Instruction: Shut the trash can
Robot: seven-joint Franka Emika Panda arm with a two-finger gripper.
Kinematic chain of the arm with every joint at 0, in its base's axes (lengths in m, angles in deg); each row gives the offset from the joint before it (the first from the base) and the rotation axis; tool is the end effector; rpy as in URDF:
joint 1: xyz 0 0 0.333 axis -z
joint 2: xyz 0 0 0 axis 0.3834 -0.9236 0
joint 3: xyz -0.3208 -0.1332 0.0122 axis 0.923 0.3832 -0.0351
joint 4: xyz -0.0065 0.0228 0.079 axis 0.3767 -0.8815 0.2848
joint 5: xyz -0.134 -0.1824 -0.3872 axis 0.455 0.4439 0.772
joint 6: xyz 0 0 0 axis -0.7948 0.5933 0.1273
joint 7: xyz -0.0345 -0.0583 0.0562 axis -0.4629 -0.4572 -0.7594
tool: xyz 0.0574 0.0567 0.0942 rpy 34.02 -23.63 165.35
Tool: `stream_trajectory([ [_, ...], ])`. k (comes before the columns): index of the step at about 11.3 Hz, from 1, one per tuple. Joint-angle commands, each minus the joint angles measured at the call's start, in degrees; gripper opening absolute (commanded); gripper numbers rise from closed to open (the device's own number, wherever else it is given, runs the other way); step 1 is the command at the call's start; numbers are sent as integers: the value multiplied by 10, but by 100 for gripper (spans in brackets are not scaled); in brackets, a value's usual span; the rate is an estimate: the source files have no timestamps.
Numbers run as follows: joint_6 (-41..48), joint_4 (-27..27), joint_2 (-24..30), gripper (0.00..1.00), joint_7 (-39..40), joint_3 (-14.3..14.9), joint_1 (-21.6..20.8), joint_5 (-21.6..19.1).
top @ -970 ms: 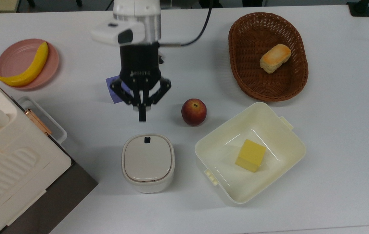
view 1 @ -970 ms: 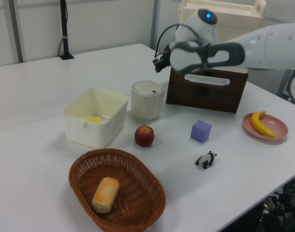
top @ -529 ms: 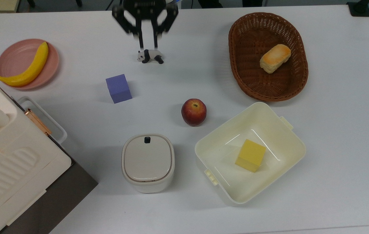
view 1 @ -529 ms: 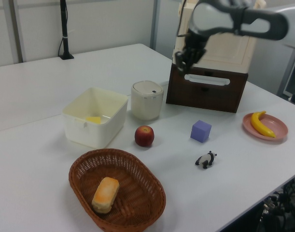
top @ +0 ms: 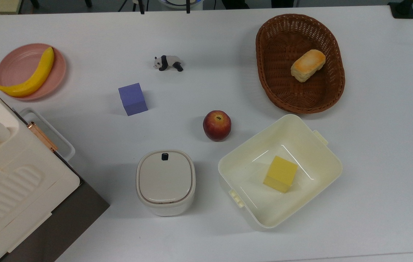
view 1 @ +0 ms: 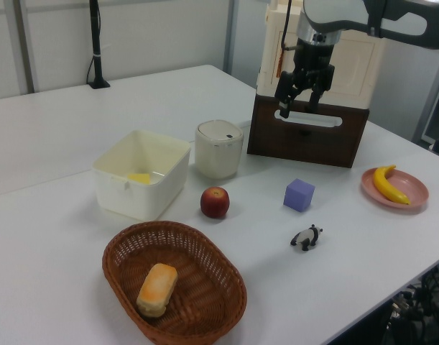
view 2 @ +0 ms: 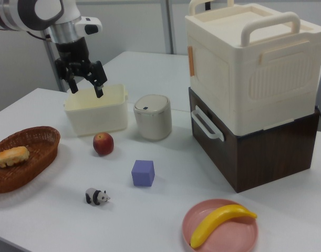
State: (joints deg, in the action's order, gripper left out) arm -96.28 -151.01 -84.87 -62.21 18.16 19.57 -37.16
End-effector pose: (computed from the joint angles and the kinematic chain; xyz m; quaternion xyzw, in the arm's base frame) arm 0.6014 0.0119 0.6311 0.9994 0.0216 0.0260 0.0080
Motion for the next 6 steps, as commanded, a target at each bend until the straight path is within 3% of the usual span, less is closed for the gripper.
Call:
stream_trajectory([
  [1,-7,4,2,100,-2,6,27,-36],
  [6,-17,4,-1,100,-3,4,32,-41],
])
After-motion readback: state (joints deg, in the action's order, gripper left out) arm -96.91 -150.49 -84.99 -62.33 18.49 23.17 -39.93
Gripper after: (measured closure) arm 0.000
